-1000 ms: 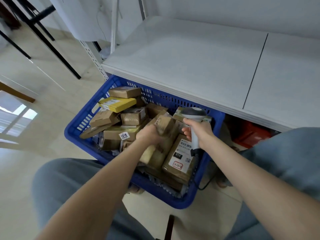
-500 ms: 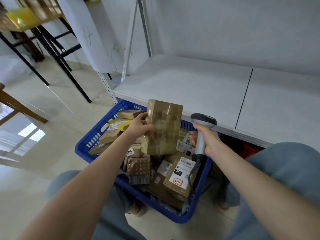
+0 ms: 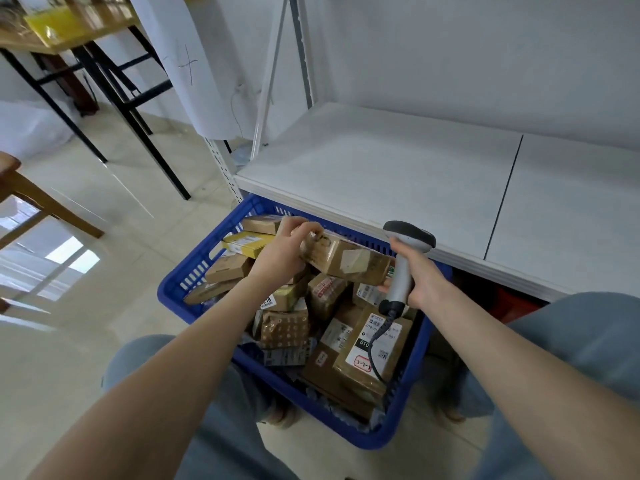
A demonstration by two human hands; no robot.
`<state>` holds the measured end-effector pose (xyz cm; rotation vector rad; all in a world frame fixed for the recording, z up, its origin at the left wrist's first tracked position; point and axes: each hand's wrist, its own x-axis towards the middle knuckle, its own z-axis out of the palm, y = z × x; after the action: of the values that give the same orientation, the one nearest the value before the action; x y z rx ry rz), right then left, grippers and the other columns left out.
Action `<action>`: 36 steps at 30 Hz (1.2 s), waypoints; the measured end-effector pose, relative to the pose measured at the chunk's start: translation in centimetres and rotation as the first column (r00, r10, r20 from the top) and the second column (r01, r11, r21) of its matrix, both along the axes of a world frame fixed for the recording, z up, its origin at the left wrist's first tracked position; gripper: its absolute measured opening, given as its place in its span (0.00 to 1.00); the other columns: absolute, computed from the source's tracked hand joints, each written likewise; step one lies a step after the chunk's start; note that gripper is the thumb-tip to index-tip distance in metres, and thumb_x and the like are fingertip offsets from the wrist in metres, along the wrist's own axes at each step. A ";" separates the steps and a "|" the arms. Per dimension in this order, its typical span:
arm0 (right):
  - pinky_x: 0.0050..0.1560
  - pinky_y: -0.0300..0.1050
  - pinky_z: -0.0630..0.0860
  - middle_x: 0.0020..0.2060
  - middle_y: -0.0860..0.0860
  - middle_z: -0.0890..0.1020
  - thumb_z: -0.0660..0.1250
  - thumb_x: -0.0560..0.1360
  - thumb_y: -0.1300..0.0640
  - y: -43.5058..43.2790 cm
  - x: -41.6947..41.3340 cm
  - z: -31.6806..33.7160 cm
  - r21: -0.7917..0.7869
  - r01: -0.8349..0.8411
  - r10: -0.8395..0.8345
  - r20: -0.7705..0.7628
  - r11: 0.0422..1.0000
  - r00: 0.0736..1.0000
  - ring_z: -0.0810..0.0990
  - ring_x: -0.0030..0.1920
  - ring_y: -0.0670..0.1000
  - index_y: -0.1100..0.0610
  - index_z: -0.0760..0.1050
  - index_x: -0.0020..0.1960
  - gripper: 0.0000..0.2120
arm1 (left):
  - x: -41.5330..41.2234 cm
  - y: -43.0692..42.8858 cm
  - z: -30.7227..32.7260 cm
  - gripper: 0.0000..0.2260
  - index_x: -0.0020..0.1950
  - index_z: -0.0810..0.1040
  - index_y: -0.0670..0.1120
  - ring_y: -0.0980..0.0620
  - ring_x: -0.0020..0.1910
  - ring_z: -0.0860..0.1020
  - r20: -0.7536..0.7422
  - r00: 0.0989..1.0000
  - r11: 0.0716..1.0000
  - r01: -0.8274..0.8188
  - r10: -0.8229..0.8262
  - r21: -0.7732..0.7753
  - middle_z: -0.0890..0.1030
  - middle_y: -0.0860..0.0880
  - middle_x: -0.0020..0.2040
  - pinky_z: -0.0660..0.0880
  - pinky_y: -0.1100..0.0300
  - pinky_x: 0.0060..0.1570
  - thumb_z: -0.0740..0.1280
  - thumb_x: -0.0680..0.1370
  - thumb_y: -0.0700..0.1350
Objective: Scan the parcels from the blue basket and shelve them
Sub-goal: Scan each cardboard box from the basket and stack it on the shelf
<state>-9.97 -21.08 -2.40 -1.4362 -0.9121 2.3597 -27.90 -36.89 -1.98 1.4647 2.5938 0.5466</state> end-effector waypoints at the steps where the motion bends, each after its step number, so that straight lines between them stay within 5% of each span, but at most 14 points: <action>1: 0.50 0.62 0.80 0.53 0.60 0.80 0.78 0.67 0.50 -0.2 -0.3 -0.2 -0.002 -0.005 0.005 0.003 1.000 1.000 0.81 0.53 0.62 0.58 0.73 0.56 0.24 | -0.2 -0.1 -0.1 0.29 0.68 0.68 0.53 0.46 0.64 0.70 -0.028 1.000 1.000 -0.003 0.004 0.020 0.65 0.48 0.70 0.77 0.57 0.51 0.70 0.71 0.34; 5: 0.46 0.59 0.81 0.57 0.60 0.78 0.79 0.66 0.53 -0.9 -1.1 -0.8 0.020 0.048 -0.049 0.075 0.999 0.996 0.79 0.55 0.62 0.58 0.71 0.61 0.28 | -0.4 -0.4 -0.4 0.29 0.69 0.69 0.54 0.45 0.66 0.70 -0.199 0.980 0.998 0.009 0.002 0.058 0.69 0.51 0.70 0.77 0.46 0.53 0.71 0.71 0.36; 9: 0.43 0.56 0.82 0.54 0.61 0.77 0.77 0.68 0.58 -1.4 -1.4 -0.9 0.038 0.077 -0.082 0.124 0.996 0.989 0.80 0.53 0.62 0.60 0.71 0.61 0.25 | 0.0 -0.4 -0.8 0.29 0.70 0.68 0.57 0.49 0.54 0.79 -0.204 0.979 0.997 -0.005 0.019 0.071 0.66 0.57 0.73 0.79 0.52 0.40 0.67 0.74 0.35; 11: 0.46 0.57 0.81 0.50 0.60 0.77 0.76 0.69 0.60 -1.3 -1.4 -1.1 0.064 0.074 -0.081 0.130 0.995 0.988 0.79 0.50 0.60 0.61 0.71 0.59 0.22 | 0.5 -0.2 -0.9 0.28 0.70 0.67 0.57 0.51 0.48 0.80 -0.081 0.996 0.997 -0.019 0.026 0.079 0.65 0.57 0.74 0.80 0.54 0.40 0.64 0.76 0.33; 13: 0.50 0.59 0.81 0.44 0.57 0.75 0.74 0.70 0.63 -1.2 -1.3 -1.0 0.096 0.079 -0.092 0.137 0.992 0.986 0.78 0.43 0.58 0.61 0.71 0.56 0.18 | 1.1 0.3 -0.4 0.26 0.67 0.70 0.60 0.51 0.50 0.79 0.263 0.961 0.979 -0.134 0.090 0.153 0.70 0.53 0.71 0.80 0.50 0.46 0.57 0.78 0.32; 16: 0.53 0.60 0.79 0.44 0.57 0.77 0.73 0.70 0.64 -1.4 -1.4 -0.9 0.144 0.107 -0.128 0.144 0.984 0.981 0.77 0.43 0.57 0.59 0.73 0.57 0.17 | 2.0 1.1 0.9 0.18 0.61 0.77 0.56 0.48 0.53 0.79 0.811 0.576 0.888 -0.419 0.101 0.188 0.76 0.48 0.63 0.80 0.48 0.49 0.53 0.82 0.38; 17: 0.54 0.60 0.79 0.46 0.57 0.78 0.73 0.69 0.64 -1.5 -1.4 -0.9 0.158 0.116 -0.140 0.153 0.981 0.978 0.78 0.45 0.57 0.58 0.73 0.58 0.19 | 2.2 1.5 1.3 0.14 0.61 0.77 0.53 0.48 0.54 0.79 0.864 0.496 0.875 -0.454 0.091 0.169 0.77 0.47 0.62 0.80 0.54 0.45 0.55 0.83 0.41; 20: 0.56 0.60 0.78 0.47 0.56 0.80 0.73 0.69 0.64 -1.8 -1.2 -1.2 0.232 0.118 -0.158 0.158 0.965 0.975 0.80 0.50 0.59 0.58 0.75 0.56 0.17 | 2.7 2.3 1.3 0.14 0.64 0.72 0.47 0.49 0.52 0.79 0.858 0.490 0.851 -0.508 0.155 0.136 0.75 0.44 0.61 0.78 0.61 0.40 0.66 0.79 0.44; 23: 0.57 0.57 0.78 0.50 0.57 0.81 0.71 0.70 0.66 -2.1 -0.7 -1.5 0.320 0.089 -0.141 0.145 0.943 0.979 0.80 0.51 0.57 0.59 0.75 0.58 0.18 | 2.2 2.4 1.1 0.28 0.73 0.63 0.47 0.48 0.51 0.79 0.949 0.241 0.792 -0.611 0.203 -0.014 0.73 0.43 0.65 0.78 0.56 0.45 0.70 0.76 0.41; 26: 0.45 0.46 0.76 0.48 0.53 0.81 0.69 0.71 0.68 -2.3 -0.1 -1.6 0.418 0.037 -0.100 0.130 0.908 0.986 0.79 0.46 0.50 0.59 0.76 0.57 0.15 | 1.5 2.6 1.1 0.28 0.70 0.67 0.39 0.47 0.42 0.84 0.975 0.051 0.785 -0.604 0.214 -0.141 0.79 0.39 0.59 0.79 0.55 0.36 0.72 0.74 0.44; 29: 0.36 0.38 0.69 0.46 0.48 0.79 0.68 0.72 0.68 -3.0 0.3 -2.0 0.492 -0.056 -0.012 0.135 0.869 0.991 0.76 0.42 0.44 0.56 0.75 0.55 0.15 | 1.8 2.9 1.7 0.23 0.65 0.72 0.38 0.45 0.46 0.83 0.953 0.038 0.807 -0.542 0.301 -0.234 0.81 0.42 0.52 0.79 0.53 0.36 0.72 0.74 0.46; 33: 0.51 0.53 0.80 0.46 0.55 0.83 0.71 0.70 0.65 -3.0 1.0 -2.7 0.429 -0.021 -0.038 0.130 0.903 0.991 0.82 0.47 0.54 0.58 0.76 0.54 0.13 | 1.7 1.8 1.8 0.13 0.59 0.75 0.41 0.45 0.50 0.78 0.954 0.074 0.855 -0.467 0.292 -0.226 0.78 0.42 0.56 0.77 0.52 0.46 0.66 0.75 0.39; 36: 0.52 0.54 0.80 0.45 0.55 0.83 0.72 0.71 0.62 -2.2 1.2 -2.4 0.352 -0.009 -0.022 0.085 0.936 0.996 0.82 0.46 0.55 0.59 0.77 0.56 0.15 | 1.9 0.7 0.8 0.19 0.64 0.73 0.49 0.45 0.55 0.76 0.958 0.160 0.927 -0.333 0.237 -0.174 0.76 0.43 0.60 0.77 0.53 0.49 0.65 0.74 0.36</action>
<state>-8.75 -23.24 -4.81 -1.3976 -1.2749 2.0063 -25.99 -36.16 -1.14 0.2332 1.6745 1.1513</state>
